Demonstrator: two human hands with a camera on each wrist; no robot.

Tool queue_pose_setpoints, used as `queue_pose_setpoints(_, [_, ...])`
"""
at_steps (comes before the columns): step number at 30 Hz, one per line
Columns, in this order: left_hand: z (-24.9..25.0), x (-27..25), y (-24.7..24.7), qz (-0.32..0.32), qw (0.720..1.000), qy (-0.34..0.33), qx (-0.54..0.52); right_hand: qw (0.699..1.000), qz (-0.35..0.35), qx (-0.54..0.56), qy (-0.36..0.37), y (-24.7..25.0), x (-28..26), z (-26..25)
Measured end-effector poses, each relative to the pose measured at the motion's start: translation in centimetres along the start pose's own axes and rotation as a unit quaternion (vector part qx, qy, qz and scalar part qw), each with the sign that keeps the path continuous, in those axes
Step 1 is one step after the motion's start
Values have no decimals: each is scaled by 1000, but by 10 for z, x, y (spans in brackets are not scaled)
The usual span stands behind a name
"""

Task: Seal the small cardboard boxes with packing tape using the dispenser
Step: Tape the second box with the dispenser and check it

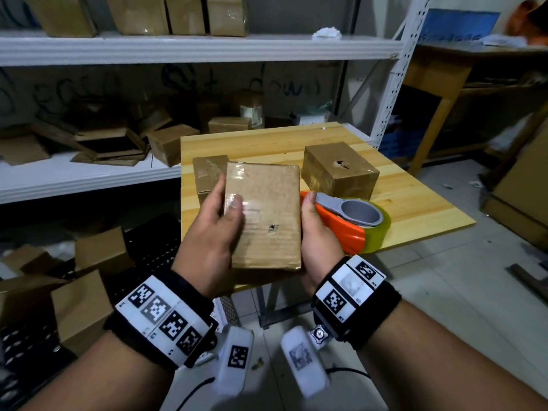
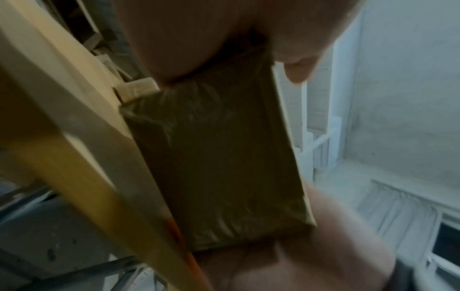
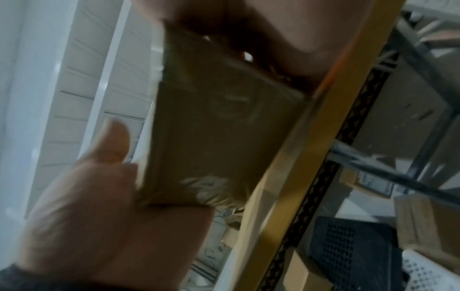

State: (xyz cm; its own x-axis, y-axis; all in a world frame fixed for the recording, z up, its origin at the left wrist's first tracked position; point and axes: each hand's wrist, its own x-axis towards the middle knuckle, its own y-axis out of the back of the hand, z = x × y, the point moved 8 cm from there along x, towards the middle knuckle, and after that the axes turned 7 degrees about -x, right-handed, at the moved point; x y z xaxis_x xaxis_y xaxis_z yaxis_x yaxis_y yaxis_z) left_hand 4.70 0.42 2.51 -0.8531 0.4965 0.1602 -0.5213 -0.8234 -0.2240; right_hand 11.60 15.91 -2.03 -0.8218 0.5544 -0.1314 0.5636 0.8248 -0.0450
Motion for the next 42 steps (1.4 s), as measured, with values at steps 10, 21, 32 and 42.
queue_pose_setpoints(10, [4,0,0,7,996,-50,70,995,-62,76,8,-23,-10,-2])
queue_pose_setpoints(21, [1,0,2,22,997,-56,46,995,-28,32,94,-20,-14,-10])
queue_pose_setpoints(32, [3,0,5,38,996,-62,41,994,-44,-20,97,-17,-8,-9])
queue_pose_setpoints(42, [1,-3,8,50,997,-48,43,987,-117,-60,88,-22,-7,-9])
